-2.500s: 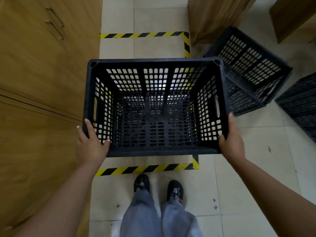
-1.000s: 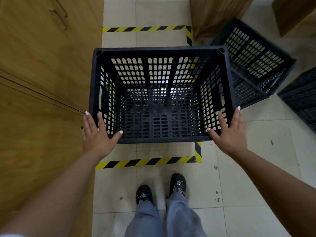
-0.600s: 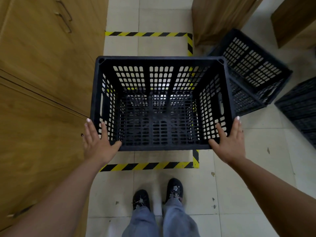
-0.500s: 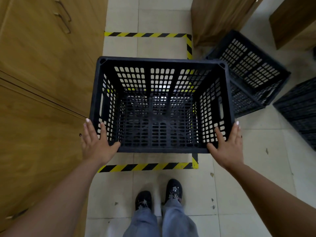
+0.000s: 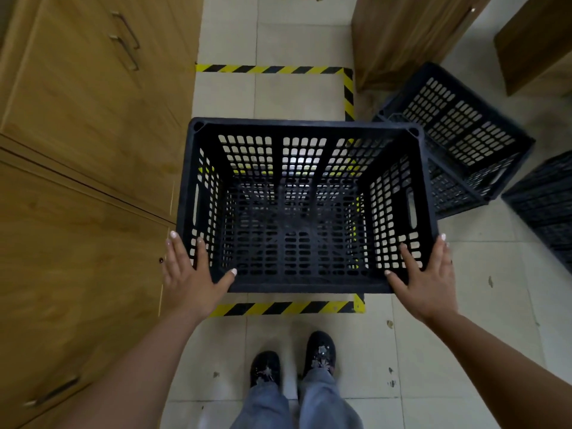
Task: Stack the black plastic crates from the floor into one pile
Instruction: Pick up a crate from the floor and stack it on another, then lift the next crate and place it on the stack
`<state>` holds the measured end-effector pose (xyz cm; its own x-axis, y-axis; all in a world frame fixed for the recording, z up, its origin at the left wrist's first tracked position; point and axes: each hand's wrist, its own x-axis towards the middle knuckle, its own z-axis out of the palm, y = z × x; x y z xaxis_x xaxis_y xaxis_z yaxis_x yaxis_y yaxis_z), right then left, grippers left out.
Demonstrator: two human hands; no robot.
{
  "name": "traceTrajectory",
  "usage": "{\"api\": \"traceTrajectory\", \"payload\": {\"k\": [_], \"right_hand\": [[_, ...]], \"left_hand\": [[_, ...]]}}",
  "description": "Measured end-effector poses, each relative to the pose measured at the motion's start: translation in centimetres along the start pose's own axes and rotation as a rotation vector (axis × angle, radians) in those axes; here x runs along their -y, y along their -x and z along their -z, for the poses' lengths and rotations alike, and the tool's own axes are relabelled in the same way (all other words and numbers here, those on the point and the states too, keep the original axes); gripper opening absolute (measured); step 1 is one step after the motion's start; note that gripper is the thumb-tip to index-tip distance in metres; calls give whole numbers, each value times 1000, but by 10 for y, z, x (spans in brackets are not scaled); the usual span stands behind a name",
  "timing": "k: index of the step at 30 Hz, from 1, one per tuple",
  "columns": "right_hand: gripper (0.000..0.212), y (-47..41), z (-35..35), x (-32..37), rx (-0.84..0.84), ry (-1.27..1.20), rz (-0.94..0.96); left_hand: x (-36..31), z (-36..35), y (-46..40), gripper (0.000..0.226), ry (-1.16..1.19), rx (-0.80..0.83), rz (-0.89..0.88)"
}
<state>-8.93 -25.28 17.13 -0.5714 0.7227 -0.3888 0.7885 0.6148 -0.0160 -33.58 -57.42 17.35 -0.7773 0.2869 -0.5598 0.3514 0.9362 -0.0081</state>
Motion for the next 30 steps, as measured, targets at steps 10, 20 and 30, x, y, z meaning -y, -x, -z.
{"api": "traceTrajectory", "payload": {"k": [10,20,30], "right_hand": [[79,0,5,2,37,55,-6],[75,15,55,-20,-57,-131,67],[77,-35,117,-179,-142,-199,54]], "left_hand": [[-5,8,5,92,9,30,-1],[-85,62,27,89,10,-116,-187],[-329,107,64,85,26,-242,-493]]}}
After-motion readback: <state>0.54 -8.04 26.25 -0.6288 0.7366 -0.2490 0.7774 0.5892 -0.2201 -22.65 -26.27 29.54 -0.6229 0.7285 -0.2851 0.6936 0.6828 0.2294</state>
